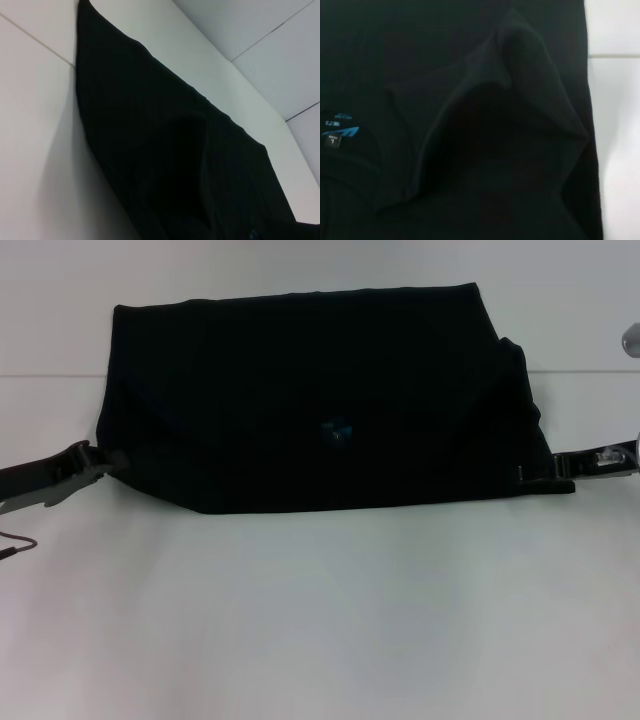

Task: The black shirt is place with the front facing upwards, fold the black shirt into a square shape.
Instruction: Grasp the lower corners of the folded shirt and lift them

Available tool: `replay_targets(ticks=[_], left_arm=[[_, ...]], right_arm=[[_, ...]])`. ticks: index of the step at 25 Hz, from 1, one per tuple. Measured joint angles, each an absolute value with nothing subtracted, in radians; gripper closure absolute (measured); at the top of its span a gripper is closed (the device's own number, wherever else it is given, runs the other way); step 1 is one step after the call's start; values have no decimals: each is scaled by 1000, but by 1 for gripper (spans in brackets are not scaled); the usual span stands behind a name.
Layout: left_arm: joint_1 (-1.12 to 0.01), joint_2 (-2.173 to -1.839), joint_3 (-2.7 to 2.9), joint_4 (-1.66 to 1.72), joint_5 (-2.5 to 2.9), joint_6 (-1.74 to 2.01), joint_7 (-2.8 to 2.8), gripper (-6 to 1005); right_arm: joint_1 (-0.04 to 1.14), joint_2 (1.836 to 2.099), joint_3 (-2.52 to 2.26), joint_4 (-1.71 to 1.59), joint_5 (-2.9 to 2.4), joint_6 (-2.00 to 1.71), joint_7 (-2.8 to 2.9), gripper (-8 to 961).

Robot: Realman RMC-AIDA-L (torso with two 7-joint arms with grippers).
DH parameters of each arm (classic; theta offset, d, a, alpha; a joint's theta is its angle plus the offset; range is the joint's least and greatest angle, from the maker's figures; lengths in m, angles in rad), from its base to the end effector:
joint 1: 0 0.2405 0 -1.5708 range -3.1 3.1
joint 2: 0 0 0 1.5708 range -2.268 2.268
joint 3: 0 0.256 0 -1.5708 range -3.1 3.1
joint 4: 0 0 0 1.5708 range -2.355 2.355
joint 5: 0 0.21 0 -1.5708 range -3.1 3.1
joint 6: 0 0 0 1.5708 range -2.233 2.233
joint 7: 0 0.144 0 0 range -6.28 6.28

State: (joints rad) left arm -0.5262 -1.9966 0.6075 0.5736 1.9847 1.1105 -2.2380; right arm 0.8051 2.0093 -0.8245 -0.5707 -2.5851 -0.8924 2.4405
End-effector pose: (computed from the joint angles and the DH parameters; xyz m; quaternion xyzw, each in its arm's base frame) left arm -0.3329 0.3749 0.0453 -0.6679 -0.6385 -0.2862 0.2538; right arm 0.2827 0.4391 0.0138 -0.7884 0.5194 0.0034 0.3295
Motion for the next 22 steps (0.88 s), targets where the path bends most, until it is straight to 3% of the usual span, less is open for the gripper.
replay_targets(ticks=[13,22], left_arm=[[-525,-1999,607,575,1985,1097,-2237,997],[-525,-2002,607,575,1984,1097,-2235,996]], right_arm=[[814,2002,-845,-556,-2586,-894,2488,207],[813,1996,-841,-553,-2586,-893,2491,423]])
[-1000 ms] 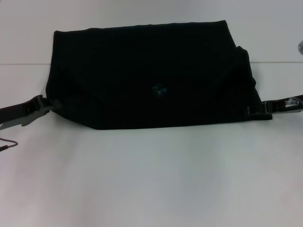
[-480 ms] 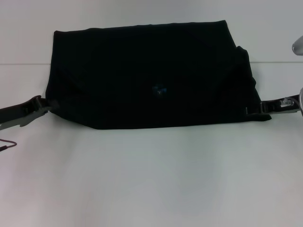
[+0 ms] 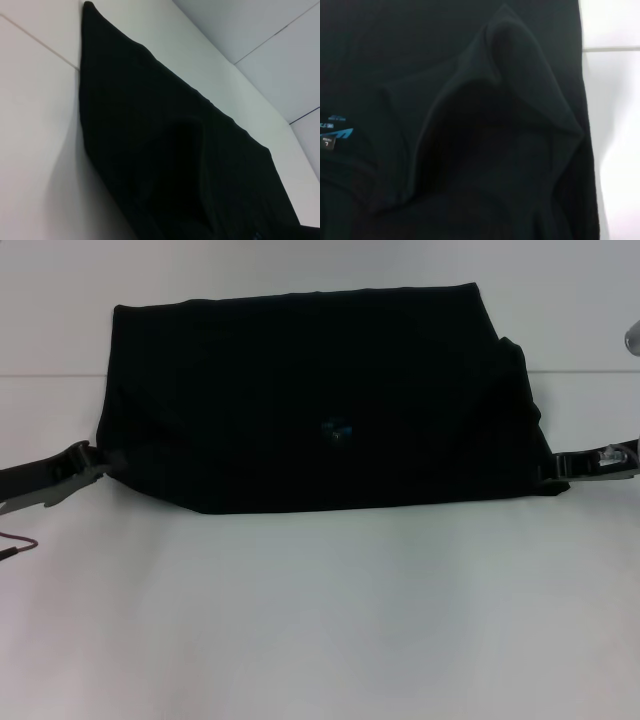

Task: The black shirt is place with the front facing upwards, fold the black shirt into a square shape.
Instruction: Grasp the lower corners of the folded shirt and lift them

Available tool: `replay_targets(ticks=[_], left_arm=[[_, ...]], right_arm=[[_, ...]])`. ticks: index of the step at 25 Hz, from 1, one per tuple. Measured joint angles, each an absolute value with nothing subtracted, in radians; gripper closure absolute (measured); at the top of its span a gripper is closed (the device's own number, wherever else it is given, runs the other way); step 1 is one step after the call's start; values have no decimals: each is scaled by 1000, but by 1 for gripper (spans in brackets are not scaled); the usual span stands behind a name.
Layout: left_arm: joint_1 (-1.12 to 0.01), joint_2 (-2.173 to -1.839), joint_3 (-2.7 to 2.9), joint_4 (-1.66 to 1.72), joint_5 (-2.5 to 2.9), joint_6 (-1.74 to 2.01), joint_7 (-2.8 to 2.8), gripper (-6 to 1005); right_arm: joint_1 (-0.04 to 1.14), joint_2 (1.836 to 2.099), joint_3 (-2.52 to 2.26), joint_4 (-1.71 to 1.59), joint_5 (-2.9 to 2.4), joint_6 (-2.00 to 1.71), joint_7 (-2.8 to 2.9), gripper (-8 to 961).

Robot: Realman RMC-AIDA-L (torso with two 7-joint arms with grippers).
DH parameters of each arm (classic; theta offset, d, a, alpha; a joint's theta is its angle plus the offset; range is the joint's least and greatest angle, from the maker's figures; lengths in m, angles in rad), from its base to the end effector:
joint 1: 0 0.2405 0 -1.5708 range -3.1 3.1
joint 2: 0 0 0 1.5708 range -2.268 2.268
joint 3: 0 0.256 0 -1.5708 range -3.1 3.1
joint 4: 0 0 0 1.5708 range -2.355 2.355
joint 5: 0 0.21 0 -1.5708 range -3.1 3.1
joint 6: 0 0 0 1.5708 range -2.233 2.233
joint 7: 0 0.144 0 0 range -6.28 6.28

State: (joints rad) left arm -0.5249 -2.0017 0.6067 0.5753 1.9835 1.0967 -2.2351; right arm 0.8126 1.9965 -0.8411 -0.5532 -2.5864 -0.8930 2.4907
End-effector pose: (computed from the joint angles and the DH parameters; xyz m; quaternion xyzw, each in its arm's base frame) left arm -0.3339 0.3752 0.0443 -0.6653 -0.6388 -0.2866 0.2592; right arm 0.2836 0.4399 0.0150 -0.7783 0.5354 0.0018 0.3282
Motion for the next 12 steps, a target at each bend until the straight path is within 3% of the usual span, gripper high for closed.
replay_targets(ticks=[12], left_arm=[[-526,-2005,606,575,1983,1099,-2235,996]], right_arm=[[803,1994,-838,-558,-2586,-891,2491,896]])
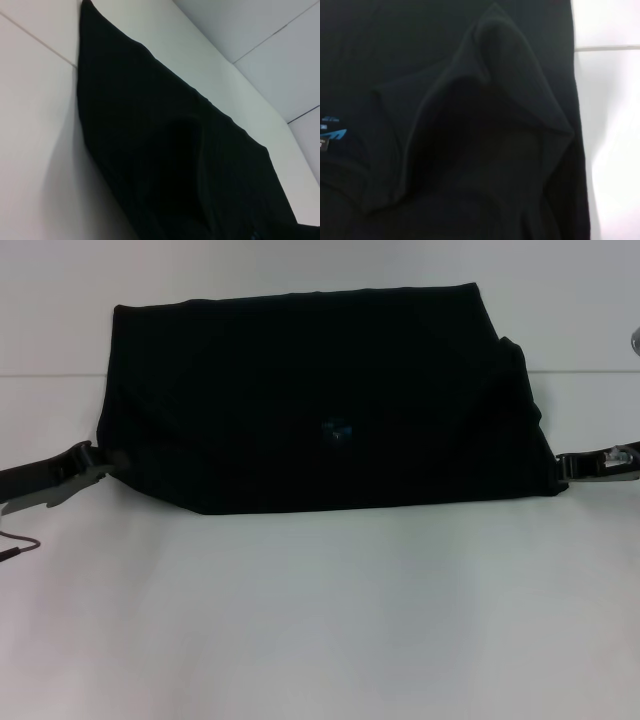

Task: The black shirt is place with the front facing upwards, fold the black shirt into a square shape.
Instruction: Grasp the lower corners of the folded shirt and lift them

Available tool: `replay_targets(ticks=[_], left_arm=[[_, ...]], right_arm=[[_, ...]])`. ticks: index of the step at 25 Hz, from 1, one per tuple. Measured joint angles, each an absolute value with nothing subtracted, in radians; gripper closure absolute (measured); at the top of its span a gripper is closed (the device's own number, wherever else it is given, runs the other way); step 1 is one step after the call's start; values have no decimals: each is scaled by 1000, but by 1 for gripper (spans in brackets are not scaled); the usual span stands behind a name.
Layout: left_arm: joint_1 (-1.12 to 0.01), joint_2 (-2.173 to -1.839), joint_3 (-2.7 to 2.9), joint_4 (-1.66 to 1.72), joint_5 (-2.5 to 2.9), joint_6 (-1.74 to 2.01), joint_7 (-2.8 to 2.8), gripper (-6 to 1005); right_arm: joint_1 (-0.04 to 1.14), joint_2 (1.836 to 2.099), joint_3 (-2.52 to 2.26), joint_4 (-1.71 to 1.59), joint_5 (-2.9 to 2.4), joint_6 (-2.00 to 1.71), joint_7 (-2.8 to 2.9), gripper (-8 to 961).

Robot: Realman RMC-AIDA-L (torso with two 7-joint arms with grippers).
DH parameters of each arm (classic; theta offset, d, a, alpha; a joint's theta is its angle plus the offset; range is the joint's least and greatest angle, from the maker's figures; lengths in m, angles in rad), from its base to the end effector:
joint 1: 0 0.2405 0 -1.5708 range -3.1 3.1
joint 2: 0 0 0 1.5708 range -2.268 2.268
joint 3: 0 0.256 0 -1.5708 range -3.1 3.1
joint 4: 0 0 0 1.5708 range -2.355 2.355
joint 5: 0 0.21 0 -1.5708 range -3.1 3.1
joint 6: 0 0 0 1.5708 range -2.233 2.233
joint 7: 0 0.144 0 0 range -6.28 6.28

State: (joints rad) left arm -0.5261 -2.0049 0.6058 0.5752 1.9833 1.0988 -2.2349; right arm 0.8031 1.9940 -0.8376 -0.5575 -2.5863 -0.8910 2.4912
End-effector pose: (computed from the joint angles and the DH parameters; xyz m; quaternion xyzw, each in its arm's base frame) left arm -0.3327 0.3751 0.0427 -0.6656 -0.6390 -0.2876 0.2568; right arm 0.2876 0.4386 0.0177 -0.7746 0.5383 0.0026 0.3319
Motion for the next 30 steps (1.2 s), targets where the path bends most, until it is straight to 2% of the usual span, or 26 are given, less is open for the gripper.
replay_targets(ticks=[6,15,23,30], left_arm=[[-518,-1992,607,588,1991,1166,-2228,996],[-486,-1961,606,656,2074,1394,-2243,996],[-442,-1959,584,736,2234,1651,-2251,997],[-397,-1957,551,793,2308,1884,-2214,996]], right_arm=[[762,1991,-824,-634,-2574,-978,2490,951],[628,1997,-810,-856,-2501,-1242,2480,951],[530,1994,-778,-907,-2500,-1524,2462,951],[437,2006,-711,-975,-2501,-1743,2411,951]])
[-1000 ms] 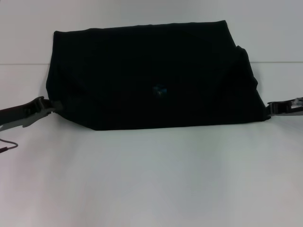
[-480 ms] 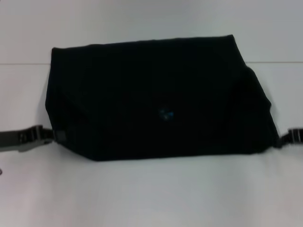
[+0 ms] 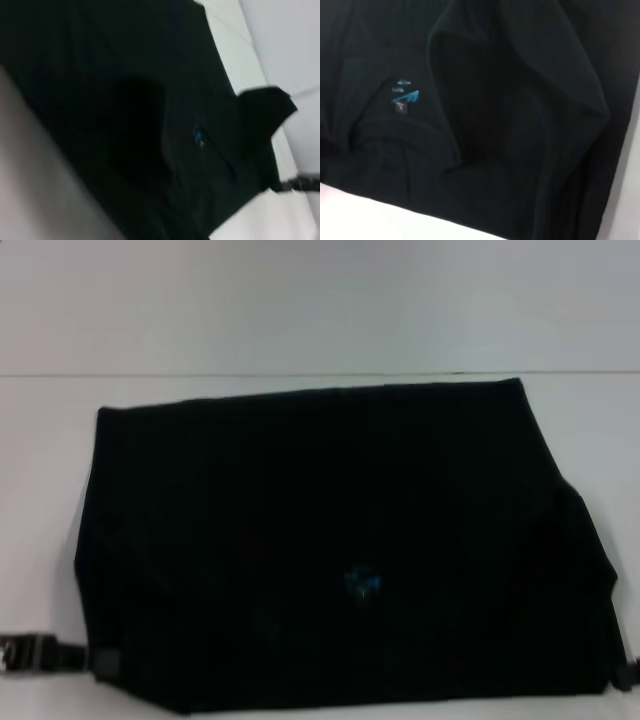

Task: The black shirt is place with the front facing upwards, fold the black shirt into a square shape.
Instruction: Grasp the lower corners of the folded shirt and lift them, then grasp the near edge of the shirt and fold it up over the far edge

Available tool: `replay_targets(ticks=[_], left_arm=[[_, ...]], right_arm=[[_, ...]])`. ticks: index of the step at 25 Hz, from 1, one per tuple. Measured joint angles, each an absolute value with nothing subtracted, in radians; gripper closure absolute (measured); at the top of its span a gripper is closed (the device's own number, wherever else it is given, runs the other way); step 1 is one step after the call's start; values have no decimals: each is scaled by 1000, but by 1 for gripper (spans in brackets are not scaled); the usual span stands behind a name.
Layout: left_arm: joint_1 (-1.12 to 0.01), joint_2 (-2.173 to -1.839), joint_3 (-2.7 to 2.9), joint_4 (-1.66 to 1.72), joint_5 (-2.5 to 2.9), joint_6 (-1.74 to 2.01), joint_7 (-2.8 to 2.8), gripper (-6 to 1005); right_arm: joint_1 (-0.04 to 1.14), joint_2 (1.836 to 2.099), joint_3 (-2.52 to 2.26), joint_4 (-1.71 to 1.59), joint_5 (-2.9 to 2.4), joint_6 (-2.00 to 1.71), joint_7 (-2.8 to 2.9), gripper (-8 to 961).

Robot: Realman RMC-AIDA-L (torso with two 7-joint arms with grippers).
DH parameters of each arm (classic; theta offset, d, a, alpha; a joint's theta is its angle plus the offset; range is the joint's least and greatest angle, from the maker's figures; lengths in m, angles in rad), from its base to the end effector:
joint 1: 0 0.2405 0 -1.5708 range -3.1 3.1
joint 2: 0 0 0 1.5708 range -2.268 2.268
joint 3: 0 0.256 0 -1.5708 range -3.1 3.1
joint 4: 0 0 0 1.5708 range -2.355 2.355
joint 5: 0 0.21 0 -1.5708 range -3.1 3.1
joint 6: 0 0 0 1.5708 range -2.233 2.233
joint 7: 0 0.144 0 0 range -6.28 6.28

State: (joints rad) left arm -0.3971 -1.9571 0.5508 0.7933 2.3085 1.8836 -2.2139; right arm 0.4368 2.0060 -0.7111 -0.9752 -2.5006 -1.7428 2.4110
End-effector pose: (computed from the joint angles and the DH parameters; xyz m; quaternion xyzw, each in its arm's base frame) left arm -0.3272 0.2612 0.0685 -0.7808 -0.6083 -0.1426 0.0043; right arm 0.3260 0.2877 0.0604 -0.7704 0.6318 -0.0047 0.0850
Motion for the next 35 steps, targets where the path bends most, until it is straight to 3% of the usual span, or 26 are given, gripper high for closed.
replay_targets(ticks=[13,18,23,29,35], left_arm=[[-392,-1943,403,803,2390,1953,-2142,996],[-446,-1935,265,799,2324,1892,-2157,996],[-530,-1948,229,786,2275,1696,-2232,997],[-610,-1952,285,682,2268,1502,-2265,997],[-588,-1956,332,678,2259,1487,-2273,997]], right_arm=[[397,2005,-567,-961,-2460,-1825,2326,952],[452,1974,-477,-932,-2274,-1803,2311,952],[547,1946,-422,-849,-2180,-1601,2341,952],[641,1957,-484,-734,-2172,-1396,2329,952],[636,1968,-549,-715,-2172,-1410,2325,952]])
